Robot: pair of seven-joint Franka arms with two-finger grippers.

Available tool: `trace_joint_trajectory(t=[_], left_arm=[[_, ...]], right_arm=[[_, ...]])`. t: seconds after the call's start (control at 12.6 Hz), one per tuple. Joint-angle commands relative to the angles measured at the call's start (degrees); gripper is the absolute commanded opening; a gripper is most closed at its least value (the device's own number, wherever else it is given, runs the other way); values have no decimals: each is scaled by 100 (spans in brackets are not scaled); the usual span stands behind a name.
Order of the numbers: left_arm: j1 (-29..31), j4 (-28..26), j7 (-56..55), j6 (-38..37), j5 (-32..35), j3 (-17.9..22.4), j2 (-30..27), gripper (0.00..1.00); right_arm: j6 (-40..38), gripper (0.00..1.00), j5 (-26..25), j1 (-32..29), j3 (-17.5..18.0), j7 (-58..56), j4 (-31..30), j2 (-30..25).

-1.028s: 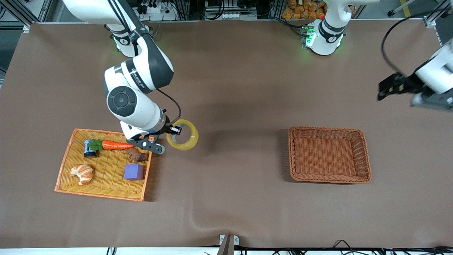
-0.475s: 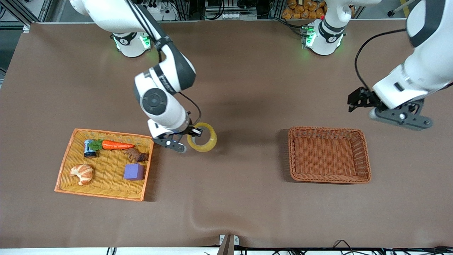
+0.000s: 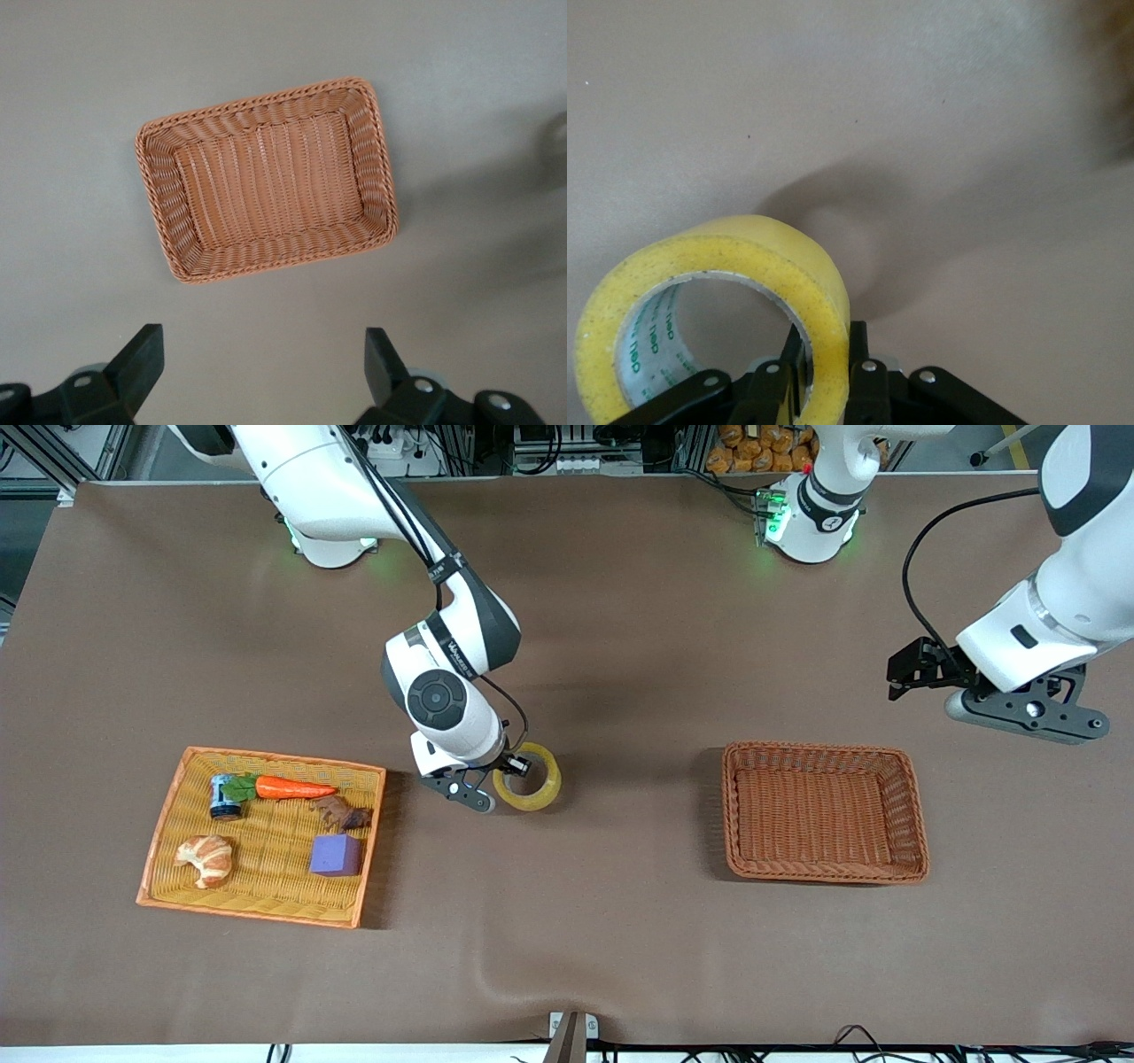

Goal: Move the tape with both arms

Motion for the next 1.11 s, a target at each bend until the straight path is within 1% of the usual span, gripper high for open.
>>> trace_joint_trajectory(t=[0.0, 0.08, 0.16, 0.24, 0.32, 0.4, 0.55, 0.63, 0.79, 0.95, 1.03], left_arm=[[-101, 56, -123, 9, 101, -32, 167, 100], [-119, 57, -123, 79, 57, -50, 255, 100], [-128, 65, -132, 211, 31, -67, 317, 100], [-180, 65, -219, 447, -30, -172, 413, 100], [-276, 65, -402, 632, -127, -251, 641, 100], [-460, 83, -683, 773, -154, -295, 895, 100], [-794, 83, -1542, 1395, -189, -296, 1282, 100], [-970, 92, -2008, 1625, -242, -296, 1476, 100], [-1373, 92, -2773, 2213, -242, -296, 1827, 100], [-1848, 109, -3643, 2863, -216, -278, 2266, 100], [-2094, 240, -4074, 3066, -198, -261, 2565, 100]], right_arm=[[285, 0, 192, 210, -51, 111, 72, 141], [417, 3, 192, 237, -52, 155, 63, 194], [505, 15, 192, 255, -43, 155, 72, 247], [558, 50, 192, 316, -51, 155, 72, 282], [559, 99, 192, 334, -52, 190, 63, 291], [507, 100, 192, 308, -52, 321, 72, 256], [480, 100, 131, 211, -104, 270, 81, 142], [323, 100, 113, 37, -122, 191, 81, 2], [-238, 100, 104, -455, -157, -884, 72, -305], [-460, 100, 104, -973, -174, -1913, 54, -490], [-582, 100, 87, -1150, -201, -2484, -15, -561]])
